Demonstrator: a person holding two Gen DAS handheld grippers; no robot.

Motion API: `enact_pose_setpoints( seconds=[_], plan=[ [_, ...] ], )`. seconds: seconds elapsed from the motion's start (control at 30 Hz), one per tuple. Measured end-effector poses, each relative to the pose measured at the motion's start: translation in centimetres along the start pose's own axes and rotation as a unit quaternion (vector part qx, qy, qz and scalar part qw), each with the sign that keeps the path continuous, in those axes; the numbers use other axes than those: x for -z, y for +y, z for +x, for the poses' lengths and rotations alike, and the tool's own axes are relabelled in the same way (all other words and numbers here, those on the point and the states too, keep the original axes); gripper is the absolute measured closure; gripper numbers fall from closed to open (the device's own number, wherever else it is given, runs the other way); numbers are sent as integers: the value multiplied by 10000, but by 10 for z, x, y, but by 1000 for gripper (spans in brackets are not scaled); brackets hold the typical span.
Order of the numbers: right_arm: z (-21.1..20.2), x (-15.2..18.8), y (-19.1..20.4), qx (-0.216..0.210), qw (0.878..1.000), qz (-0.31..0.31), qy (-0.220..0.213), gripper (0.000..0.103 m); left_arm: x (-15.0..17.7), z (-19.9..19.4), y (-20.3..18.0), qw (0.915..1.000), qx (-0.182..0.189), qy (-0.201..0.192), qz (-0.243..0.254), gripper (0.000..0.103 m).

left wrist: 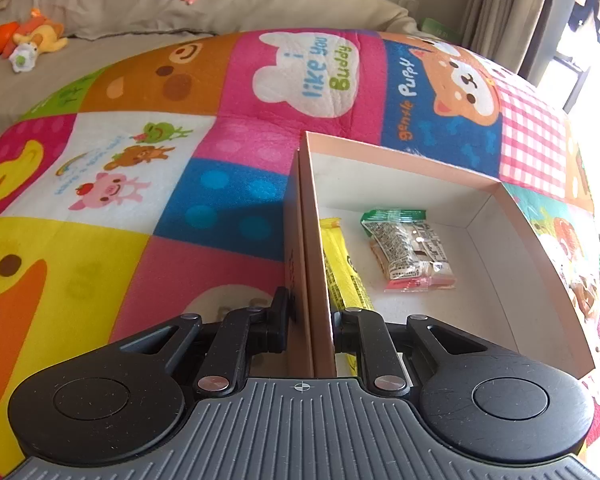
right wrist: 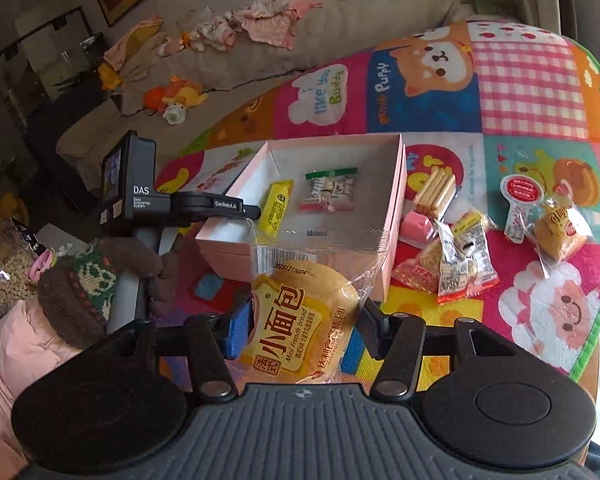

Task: Organize objects
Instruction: 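Place the bread bun into the pink box and open the right gripper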

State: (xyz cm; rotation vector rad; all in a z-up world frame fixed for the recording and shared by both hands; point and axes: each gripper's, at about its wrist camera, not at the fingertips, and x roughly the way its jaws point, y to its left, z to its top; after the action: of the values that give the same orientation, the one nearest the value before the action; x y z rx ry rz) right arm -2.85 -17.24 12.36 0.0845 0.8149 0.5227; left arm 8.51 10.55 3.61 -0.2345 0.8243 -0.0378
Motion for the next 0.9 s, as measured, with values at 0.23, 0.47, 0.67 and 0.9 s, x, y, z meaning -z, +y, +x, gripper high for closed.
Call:
enact_pose_setpoints(
  seconds=[0.23,0.47,0.67,0.9],
  plan=[
    [47,-56,13,172,9993,-202,-246,48,-1,1,8,9998,146,28,-159,85],
    [114,-77,15,3,9999,-124,117,34,-2,2,11,9995,165,50,-259,85],
    [86,-45,4,38,9995,-222,-232,27,1,1,9,9997,131,18,-199,85],
    [34,22,-11,1145,9864,-1020,-586,26,2,1,9,9995,114,-39,-293,85]
  ],
)
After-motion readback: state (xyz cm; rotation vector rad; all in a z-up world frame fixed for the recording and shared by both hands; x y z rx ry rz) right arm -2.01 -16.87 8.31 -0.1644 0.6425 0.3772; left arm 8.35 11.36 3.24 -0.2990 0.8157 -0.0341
